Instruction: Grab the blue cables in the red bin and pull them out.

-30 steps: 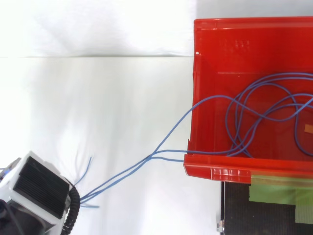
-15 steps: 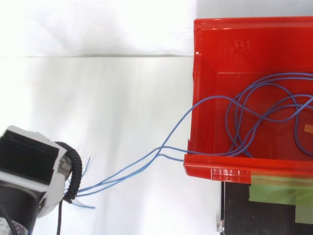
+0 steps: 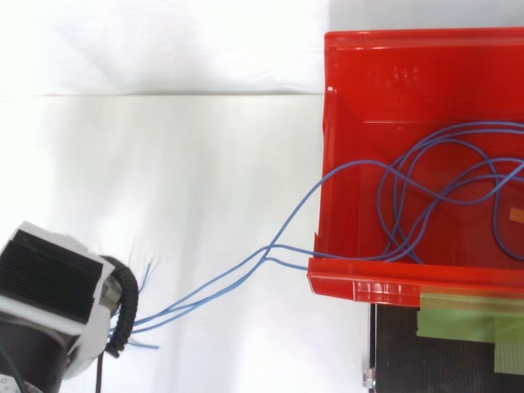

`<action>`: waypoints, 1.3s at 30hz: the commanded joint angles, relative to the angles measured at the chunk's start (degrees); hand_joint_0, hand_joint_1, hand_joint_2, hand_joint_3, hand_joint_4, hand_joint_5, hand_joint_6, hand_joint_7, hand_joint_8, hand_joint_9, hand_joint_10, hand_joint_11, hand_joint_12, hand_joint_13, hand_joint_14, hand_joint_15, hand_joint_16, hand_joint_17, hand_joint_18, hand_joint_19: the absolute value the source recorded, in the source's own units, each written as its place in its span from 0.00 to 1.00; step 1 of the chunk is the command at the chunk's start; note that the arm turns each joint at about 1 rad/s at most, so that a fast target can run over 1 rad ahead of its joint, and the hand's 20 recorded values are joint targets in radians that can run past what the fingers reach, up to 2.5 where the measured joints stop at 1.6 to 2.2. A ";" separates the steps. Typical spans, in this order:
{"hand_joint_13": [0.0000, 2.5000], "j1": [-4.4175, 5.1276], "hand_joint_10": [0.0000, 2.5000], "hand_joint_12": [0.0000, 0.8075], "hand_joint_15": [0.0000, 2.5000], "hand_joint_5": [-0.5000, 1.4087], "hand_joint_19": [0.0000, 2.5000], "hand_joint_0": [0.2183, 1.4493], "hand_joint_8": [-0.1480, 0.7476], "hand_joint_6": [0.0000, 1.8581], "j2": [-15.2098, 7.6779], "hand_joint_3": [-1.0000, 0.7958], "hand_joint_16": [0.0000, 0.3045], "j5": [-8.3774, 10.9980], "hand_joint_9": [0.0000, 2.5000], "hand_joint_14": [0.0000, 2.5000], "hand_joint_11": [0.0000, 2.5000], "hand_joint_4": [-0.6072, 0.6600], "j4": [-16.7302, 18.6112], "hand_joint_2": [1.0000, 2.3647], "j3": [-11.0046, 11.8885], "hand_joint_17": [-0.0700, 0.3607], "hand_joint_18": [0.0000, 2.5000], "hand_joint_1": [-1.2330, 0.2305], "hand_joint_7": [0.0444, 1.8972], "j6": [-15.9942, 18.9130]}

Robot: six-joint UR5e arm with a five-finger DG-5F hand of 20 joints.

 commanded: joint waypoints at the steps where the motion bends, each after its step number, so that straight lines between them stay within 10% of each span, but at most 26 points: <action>1: 0.26 0.05 0.01 0.40 0.14 0.64 0.17 0.55 0.45 0.70 0.00 0.00 0.15 -0.32 0.36 0.01 0.21 0.49 -2.65 0.00 0.00 0.40 0.22 0.22 0.27 5.28; 12: 0.31 0.49 0.01 0.38 0.19 0.64 0.20 0.56 0.45 0.71 0.00 0.00 0.15 -3.57 0.38 0.01 0.27 0.50 -7.49 0.00 0.00 0.40 0.26 0.22 0.27 18.03; 39: 0.50 0.93 0.00 0.40 0.57 0.63 0.30 0.56 0.42 0.71 0.00 0.00 0.15 -3.83 0.51 0.01 0.61 0.50 -7.57 0.00 0.00 0.40 0.35 0.22 0.27 16.09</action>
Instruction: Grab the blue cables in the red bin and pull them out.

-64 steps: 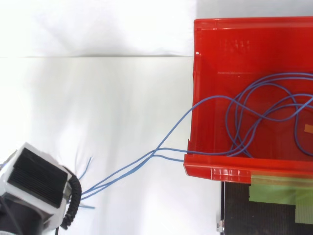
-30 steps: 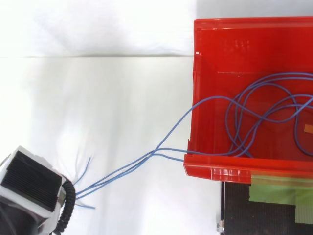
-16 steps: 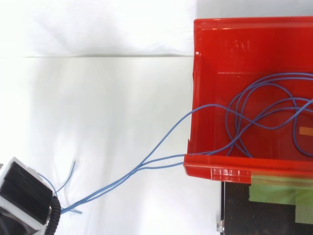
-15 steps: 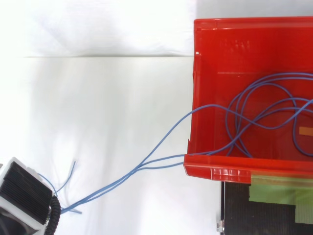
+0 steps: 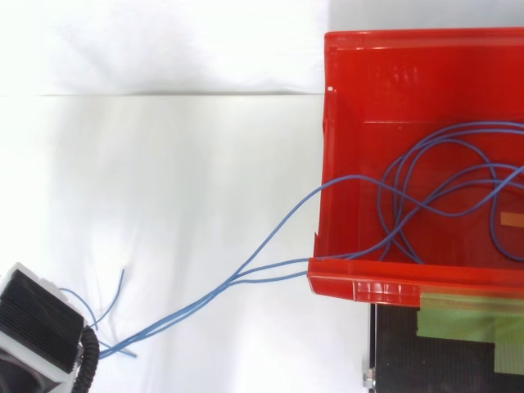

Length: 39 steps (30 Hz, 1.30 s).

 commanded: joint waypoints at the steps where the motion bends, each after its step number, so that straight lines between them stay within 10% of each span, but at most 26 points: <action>1: 0.50 0.03 0.00 0.40 0.57 0.63 0.30 0.56 0.41 0.71 0.00 0.00 0.15 0.00 0.52 0.01 0.64 0.50 0.00 0.00 0.00 0.40 0.36 0.22 0.27 -0.30; 27: 0.55 0.29 0.36 0.38 0.66 0.63 0.33 0.56 0.39 0.71 0.00 0.00 0.15 -0.08 0.50 0.06 0.64 0.49 4.13 0.00 0.09 0.40 0.37 0.22 0.26 -0.48; 31: 0.53 0.20 0.00 0.38 0.63 0.63 0.32 0.56 0.41 0.71 0.00 0.00 0.15 0.00 0.53 0.00 0.68 0.49 10.11 0.00 0.00 0.40 0.36 0.22 0.26 -0.65; 39: 0.48 0.29 0.00 0.42 0.56 0.63 0.31 0.56 0.42 0.71 0.00 0.00 0.15 0.00 0.52 0.01 0.62 0.49 12.39 0.00 0.00 0.40 0.35 0.22 0.26 -0.74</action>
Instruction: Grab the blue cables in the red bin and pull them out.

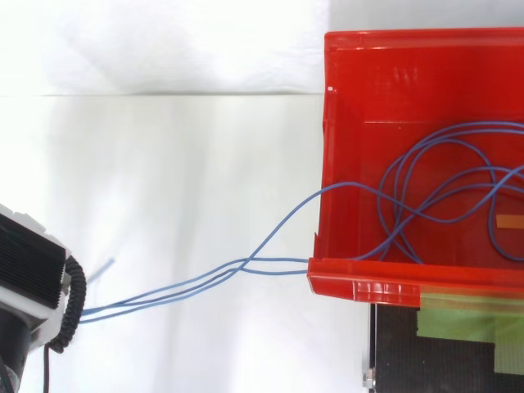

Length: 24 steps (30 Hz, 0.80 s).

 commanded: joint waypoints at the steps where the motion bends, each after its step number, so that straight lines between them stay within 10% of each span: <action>1: 0.48 0.02 0.00 0.42 0.54 0.63 0.31 0.56 0.41 0.71 0.02 0.00 0.15 -0.03 0.51 0.01 0.62 0.48 -0.80 0.00 0.08 0.40 0.35 0.22 0.27 -0.02; 24: 0.35 0.02 0.01 0.35 0.19 0.63 0.19 0.57 0.47 0.70 0.02 0.00 0.10 -0.03 0.47 0.01 0.48 0.49 -2.73 0.00 0.08 0.31 0.28 0.22 0.26 -2.22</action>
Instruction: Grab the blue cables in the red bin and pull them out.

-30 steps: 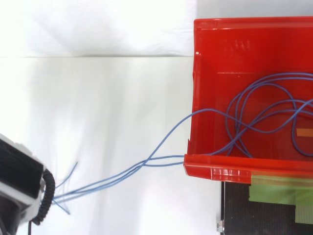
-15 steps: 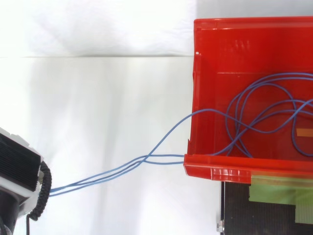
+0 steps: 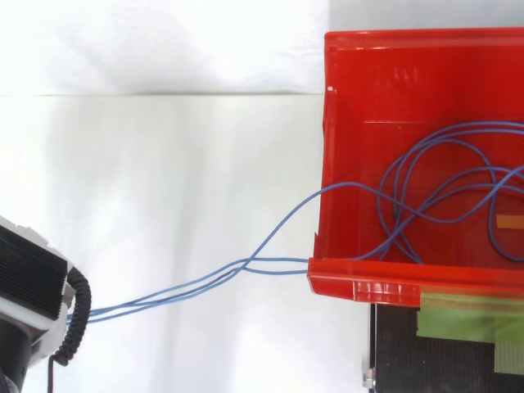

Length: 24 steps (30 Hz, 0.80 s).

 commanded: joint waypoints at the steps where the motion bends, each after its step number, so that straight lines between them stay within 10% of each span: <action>1: 0.37 -0.02 0.01 0.37 0.23 0.63 0.20 0.57 0.46 0.70 -0.01 0.00 0.10 0.00 0.47 0.01 0.50 0.49 -0.05 0.00 -0.06 0.32 0.29 0.22 0.27 -0.36; 15: 0.57 -0.02 0.01 0.36 0.67 0.63 0.34 0.57 0.42 0.70 -0.01 0.00 0.13 0.00 0.53 0.02 0.60 0.50 0.13 0.00 -0.06 0.37 0.39 0.22 0.27 -0.44; 24: 0.51 0.07 0.01 0.33 0.44 0.63 0.69 0.57 0.41 0.71 -0.01 0.00 0.11 0.00 0.55 0.84 0.62 0.49 0.13 0.00 0.02 0.33 0.57 0.22 0.26 -0.44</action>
